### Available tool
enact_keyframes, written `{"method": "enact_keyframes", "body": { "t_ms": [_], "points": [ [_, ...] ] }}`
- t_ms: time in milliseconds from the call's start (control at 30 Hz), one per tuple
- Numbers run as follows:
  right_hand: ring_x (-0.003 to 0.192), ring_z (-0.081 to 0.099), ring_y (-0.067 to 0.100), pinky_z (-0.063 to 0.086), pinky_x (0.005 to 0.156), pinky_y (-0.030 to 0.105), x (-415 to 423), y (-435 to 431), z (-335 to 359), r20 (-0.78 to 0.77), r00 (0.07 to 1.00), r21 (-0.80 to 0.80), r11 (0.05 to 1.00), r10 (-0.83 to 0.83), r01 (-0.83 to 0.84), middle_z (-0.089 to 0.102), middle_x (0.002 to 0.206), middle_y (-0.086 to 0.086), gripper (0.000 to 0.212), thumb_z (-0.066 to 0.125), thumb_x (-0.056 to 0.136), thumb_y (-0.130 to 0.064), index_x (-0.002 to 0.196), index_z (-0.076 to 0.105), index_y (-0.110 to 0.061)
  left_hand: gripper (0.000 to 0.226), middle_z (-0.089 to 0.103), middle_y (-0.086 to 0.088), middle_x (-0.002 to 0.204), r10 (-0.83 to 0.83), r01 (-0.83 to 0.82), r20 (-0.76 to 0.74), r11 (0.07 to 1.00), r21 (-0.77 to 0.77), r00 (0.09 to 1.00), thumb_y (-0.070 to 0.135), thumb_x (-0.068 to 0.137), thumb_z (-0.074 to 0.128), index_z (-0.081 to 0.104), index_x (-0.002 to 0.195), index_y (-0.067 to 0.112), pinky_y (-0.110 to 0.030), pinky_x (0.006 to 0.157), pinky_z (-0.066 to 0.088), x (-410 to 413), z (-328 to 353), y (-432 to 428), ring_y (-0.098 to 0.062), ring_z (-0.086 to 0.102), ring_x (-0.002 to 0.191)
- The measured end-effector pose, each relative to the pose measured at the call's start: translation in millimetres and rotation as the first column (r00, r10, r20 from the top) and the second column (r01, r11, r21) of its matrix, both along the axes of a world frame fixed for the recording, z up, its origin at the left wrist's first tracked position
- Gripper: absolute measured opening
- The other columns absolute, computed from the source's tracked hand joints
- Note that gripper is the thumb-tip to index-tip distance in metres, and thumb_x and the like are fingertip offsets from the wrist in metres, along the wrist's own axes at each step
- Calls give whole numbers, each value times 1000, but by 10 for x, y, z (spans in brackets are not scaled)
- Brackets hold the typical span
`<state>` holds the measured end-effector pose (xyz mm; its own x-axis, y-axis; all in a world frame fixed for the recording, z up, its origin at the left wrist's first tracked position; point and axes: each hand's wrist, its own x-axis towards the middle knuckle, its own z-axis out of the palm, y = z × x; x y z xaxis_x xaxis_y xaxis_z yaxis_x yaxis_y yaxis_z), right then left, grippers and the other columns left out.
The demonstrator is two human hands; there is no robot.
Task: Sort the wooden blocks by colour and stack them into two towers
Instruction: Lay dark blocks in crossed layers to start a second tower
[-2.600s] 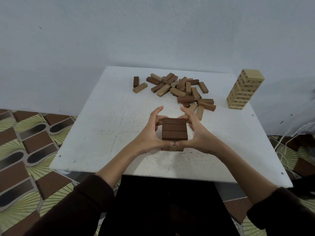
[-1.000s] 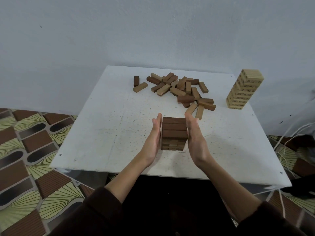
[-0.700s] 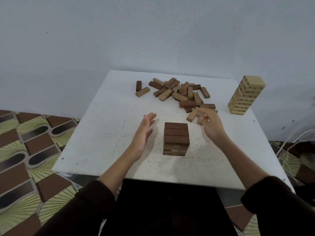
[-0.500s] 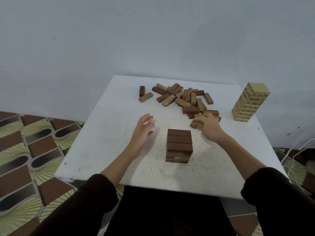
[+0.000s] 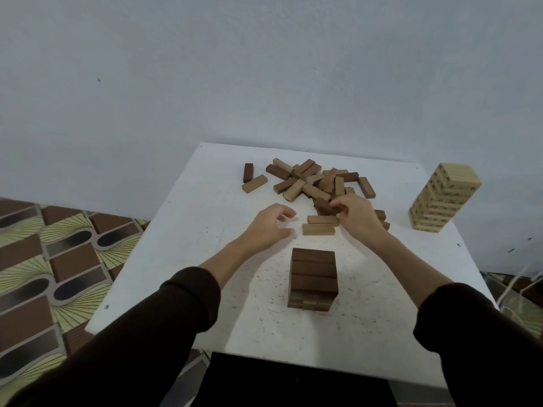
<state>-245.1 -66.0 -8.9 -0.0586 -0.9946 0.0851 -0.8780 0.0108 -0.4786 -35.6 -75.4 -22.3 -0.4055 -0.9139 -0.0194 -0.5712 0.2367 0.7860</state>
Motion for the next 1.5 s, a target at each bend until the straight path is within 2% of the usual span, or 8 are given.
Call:
{"method": "enact_keyframes", "body": {
  "t_ms": [167, 300, 633, 933, 1200, 1267, 1367, 1500],
  "points": [
    [93, 44, 15, 38, 79, 25, -74, -192, -149, -103, 995, 28, 1000, -3, 6, 58, 107, 8, 24, 59, 84, -1, 106, 64, -8, 54, 49, -4, 134, -233, 267, 306, 961, -76, 923, 20, 83, 72, 50, 131, 10, -22, 95, 36, -294, 65, -231, -16, 46, 121],
    [87, 46, 14, 37, 73, 24, -62, -192, -168, -44, 998, 1, 999, -44, 44, 55, 99, 5, 18, 59, 81, -5, 98, 63, -11, 49, 51, -6, 121, -324, 394, 411, 914, -97, 852, 17, 81, 73, 54, 125, 7, -29, 92, 44, -462, 58, -326, -21, 51, 108],
    [78, 53, 11, 41, 66, 14, -11, -11, 6, 218, 976, -31, 999, 15, -9, 59, 89, 1, 12, 66, 76, -2, 87, 67, -7, 34, 46, 2, 106, -227, 264, 282, 959, -101, 932, 19, 76, 74, 56, 105, 16, -21, 78, 36, -261, -75, -368, -14, 43, 96],
    [71, 45, 5, 35, 60, 13, 231, -70, -103, 137, 969, 4, 978, 204, -206, 51, 88, -3, 23, 75, 77, -23, 90, 60, -11, 41, 38, 4, 100, -1, 28, 218, 992, -124, 976, 41, 76, 73, 50, 107, 26, -23, 75, 41, 93, -186, -258, -15, 45, 91],
    [93, 51, 11, 43, 75, 15, 232, -110, -153, 207, 924, 141, 925, 321, -353, 41, 118, -7, 37, 79, 74, -23, 104, 62, -10, 64, 35, -5, 142, -114, 136, 257, 988, -68, 960, 37, 68, 83, 50, 114, 8, -22, 88, 38, 66, -140, -307, -18, 42, 121],
    [91, 50, 9, 45, 75, 19, 248, -125, -149, 204, 922, 164, 917, 329, -364, 42, 122, -7, 48, 80, 72, -22, 114, 57, -12, 54, 46, -7, 133, -126, 144, 231, 988, -63, 965, 30, 68, 84, 47, 104, 14, -28, 87, 44, 42, -129, -307, -21, 48, 112],
    [85, 44, -5, 36, 68, 6, 292, -131, -156, 233, 913, 171, 910, 335, -378, 45, 119, -8, 70, 80, 71, -21, 132, 44, -16, 51, 54, -7, 116, -112, 120, 134, 992, -47, 985, 25, 66, 85, 44, 96, 18, -35, 80, 49, 13, -160, -297, -20, 53, 97],
    [93, 40, 1, 31, 75, 8, 343, -127, -224, 240, 910, 138, 916, 339, -377, 41, 116, -6, 78, 80, 71, -21, 137, 39, -12, 55, 56, -1, 105, -79, 80, 34, 997, -3, 996, 19, 67, 84, 47, 108, 15, -13, 64, 45, 23, -224, -277, -9, 51, 78]
  ]
}}
